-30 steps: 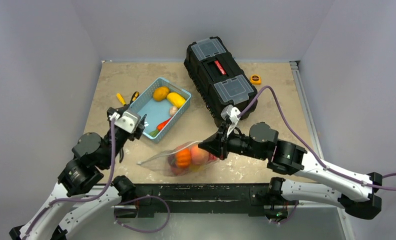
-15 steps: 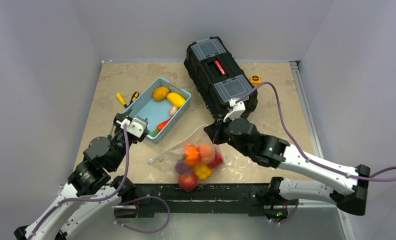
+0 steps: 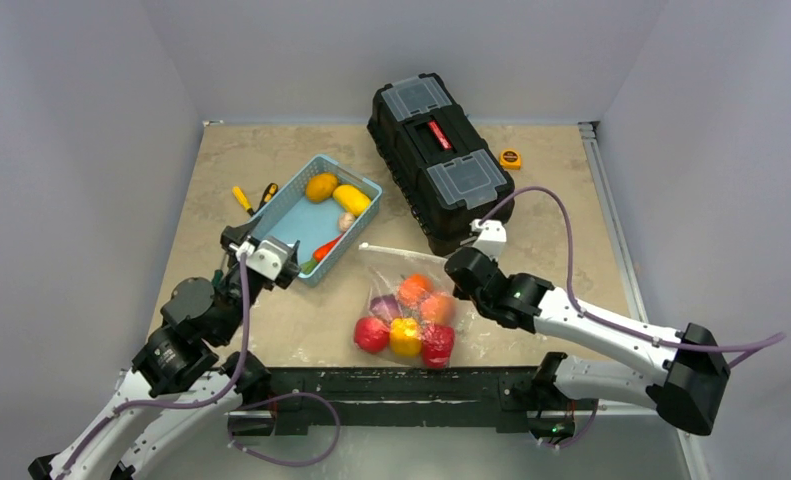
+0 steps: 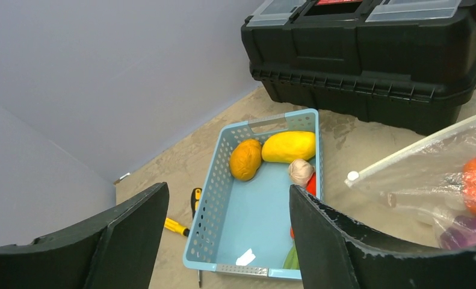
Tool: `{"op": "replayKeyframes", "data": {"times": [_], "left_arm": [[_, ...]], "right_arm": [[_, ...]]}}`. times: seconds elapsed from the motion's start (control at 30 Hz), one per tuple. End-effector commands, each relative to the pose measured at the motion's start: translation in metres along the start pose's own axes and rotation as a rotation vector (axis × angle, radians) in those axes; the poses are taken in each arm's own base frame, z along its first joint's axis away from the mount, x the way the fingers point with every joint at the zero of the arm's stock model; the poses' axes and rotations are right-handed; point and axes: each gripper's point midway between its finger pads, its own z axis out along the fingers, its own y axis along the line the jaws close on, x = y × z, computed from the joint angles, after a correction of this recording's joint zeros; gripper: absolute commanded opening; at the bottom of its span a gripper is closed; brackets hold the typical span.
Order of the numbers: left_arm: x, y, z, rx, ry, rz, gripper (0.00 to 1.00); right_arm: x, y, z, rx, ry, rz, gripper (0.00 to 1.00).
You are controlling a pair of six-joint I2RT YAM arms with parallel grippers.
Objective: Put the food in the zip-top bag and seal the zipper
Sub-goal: Place the zipper food storage bag at the center of the board, then reset both arms
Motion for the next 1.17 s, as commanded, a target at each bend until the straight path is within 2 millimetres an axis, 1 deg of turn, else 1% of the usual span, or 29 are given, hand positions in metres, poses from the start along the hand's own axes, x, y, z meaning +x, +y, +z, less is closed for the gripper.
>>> {"op": "replayKeyframes", "data": {"times": [0.0,0.03,0.07,0.1,0.13,0.2,0.27,0.3,0.33,0.37,0.43,0.5,0.57,0.67,0.77,0.9,1.0,1.03,1.13], "left_arm": [[-0.012,0.005,-0.004,-0.015,-0.043,-0.063,0.75],[-0.014,0.007,-0.005,-0.027,-0.049,-0.081,0.77],[-0.016,0.010,-0.006,-0.041,-0.057,-0.106,0.85],[-0.019,0.013,-0.008,-0.056,-0.066,-0.146,0.91],[-0.023,0.017,-0.011,-0.071,-0.076,-0.185,0.94],[-0.034,0.027,-0.020,-0.101,-0.099,-0.272,0.97],[-0.046,0.040,-0.032,-0.135,-0.121,-0.369,0.99],[-0.052,0.047,-0.039,-0.152,-0.135,-0.415,0.99],[-0.057,0.053,-0.046,-0.166,-0.148,-0.456,1.00],[-0.061,0.060,-0.053,-0.182,-0.158,-0.478,1.00],[-0.065,0.070,-0.066,-0.212,-0.176,-0.553,1.00],[-0.067,0.082,-0.078,-0.259,-0.196,-0.615,1.00],[-0.066,0.091,-0.085,-0.300,-0.208,-0.658,1.00],[-0.066,0.093,-0.089,-0.307,-0.207,-0.676,1.00],[-0.064,0.092,-0.086,-0.308,-0.174,-0.672,1.00],[-0.059,0.091,-0.084,-0.315,-0.136,-0.662,1.00],[-0.058,0.091,-0.085,-0.319,-0.134,-0.667,1.00],[-0.057,0.091,-0.085,-0.321,-0.135,-0.669,1.00],[-0.057,0.090,-0.084,-0.319,-0.133,-0.676,1.00]], "right_arm": [[0.000,-0.004,-0.002,-0.038,0.000,0.102,0.18],[-0.003,-0.001,-0.004,-0.058,-0.005,0.099,0.33],[-0.010,0.002,-0.008,-0.077,-0.019,0.087,0.52],[-0.018,0.003,-0.012,-0.088,-0.038,0.074,0.64],[-0.030,0.003,-0.020,-0.098,-0.070,0.070,0.73],[-0.057,0.000,-0.035,-0.096,-0.134,0.032,0.82],[-0.089,-0.003,-0.056,-0.105,-0.211,-0.005,0.87],[-0.105,-0.006,-0.068,-0.104,-0.251,-0.016,0.95],[-0.121,-0.010,-0.079,-0.097,-0.297,-0.018,0.98],[-0.139,-0.015,-0.093,-0.094,-0.351,-0.009,0.99],[-0.166,-0.026,-0.115,-0.076,-0.435,-0.006,0.99],[-0.189,-0.041,-0.136,-0.037,-0.512,0.021,0.99],[-0.207,-0.058,-0.155,0.007,-0.577,0.054,0.99],[-0.225,-0.079,-0.179,0.050,-0.656,0.087,0.99],[-0.231,-0.091,-0.195,0.027,-0.704,0.124,0.99],[-0.231,-0.096,-0.204,-0.017,-0.731,0.161,0.99],[-0.226,-0.094,-0.203,-0.047,-0.725,0.179,0.99],[-0.228,-0.095,-0.203,-0.035,-0.742,0.176,0.99],[-0.220,-0.093,-0.196,-0.019,-0.689,0.181,0.99]]}}
